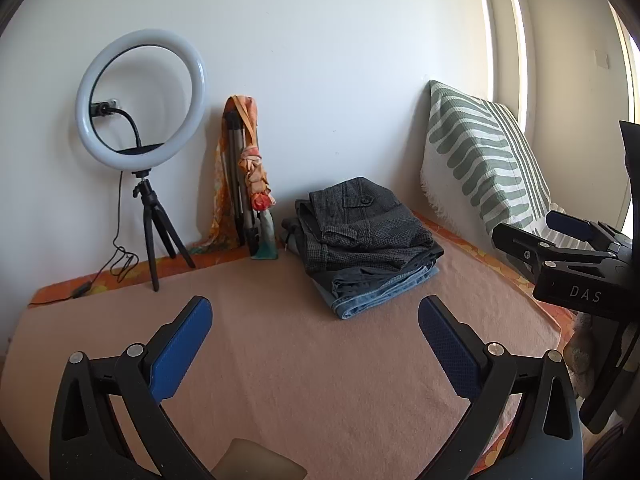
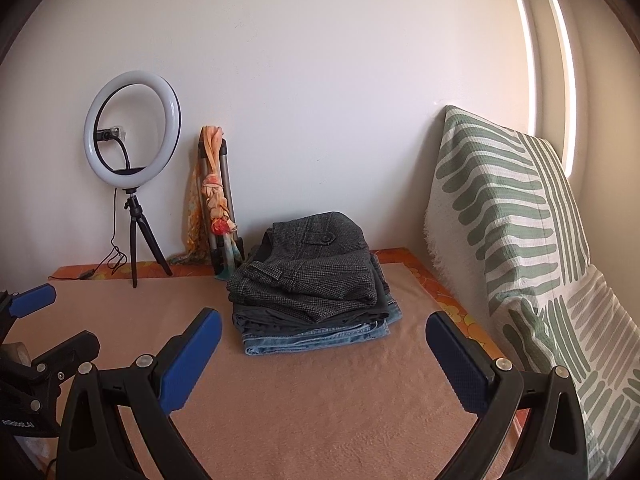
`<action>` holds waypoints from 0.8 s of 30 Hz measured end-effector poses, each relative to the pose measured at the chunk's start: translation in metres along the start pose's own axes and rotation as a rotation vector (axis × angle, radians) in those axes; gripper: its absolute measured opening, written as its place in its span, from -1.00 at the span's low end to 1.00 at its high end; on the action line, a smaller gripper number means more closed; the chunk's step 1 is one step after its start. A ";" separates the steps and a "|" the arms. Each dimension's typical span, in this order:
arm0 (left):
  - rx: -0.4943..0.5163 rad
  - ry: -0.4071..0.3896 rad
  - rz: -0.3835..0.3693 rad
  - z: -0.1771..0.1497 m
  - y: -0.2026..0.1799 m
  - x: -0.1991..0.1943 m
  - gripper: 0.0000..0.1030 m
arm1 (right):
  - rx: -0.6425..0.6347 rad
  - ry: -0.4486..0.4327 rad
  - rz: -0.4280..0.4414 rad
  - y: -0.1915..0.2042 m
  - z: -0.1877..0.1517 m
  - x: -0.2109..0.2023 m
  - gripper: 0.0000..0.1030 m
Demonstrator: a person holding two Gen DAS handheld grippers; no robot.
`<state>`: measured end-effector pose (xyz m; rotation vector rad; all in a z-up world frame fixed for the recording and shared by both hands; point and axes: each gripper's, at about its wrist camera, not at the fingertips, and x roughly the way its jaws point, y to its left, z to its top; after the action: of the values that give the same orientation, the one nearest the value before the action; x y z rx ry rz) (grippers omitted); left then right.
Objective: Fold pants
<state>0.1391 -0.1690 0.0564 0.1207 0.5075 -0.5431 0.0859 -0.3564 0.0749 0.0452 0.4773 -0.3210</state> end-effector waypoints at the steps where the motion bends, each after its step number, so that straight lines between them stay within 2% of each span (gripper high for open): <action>1: 0.000 -0.001 0.000 0.000 0.000 0.000 0.99 | 0.003 0.001 0.000 0.000 0.000 0.000 1.00; 24: 0.013 0.006 0.014 -0.001 -0.004 -0.002 0.99 | 0.007 -0.001 0.002 0.001 -0.001 -0.001 1.00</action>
<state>0.1354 -0.1711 0.0569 0.1379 0.5088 -0.5327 0.0842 -0.3553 0.0742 0.0525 0.4756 -0.3205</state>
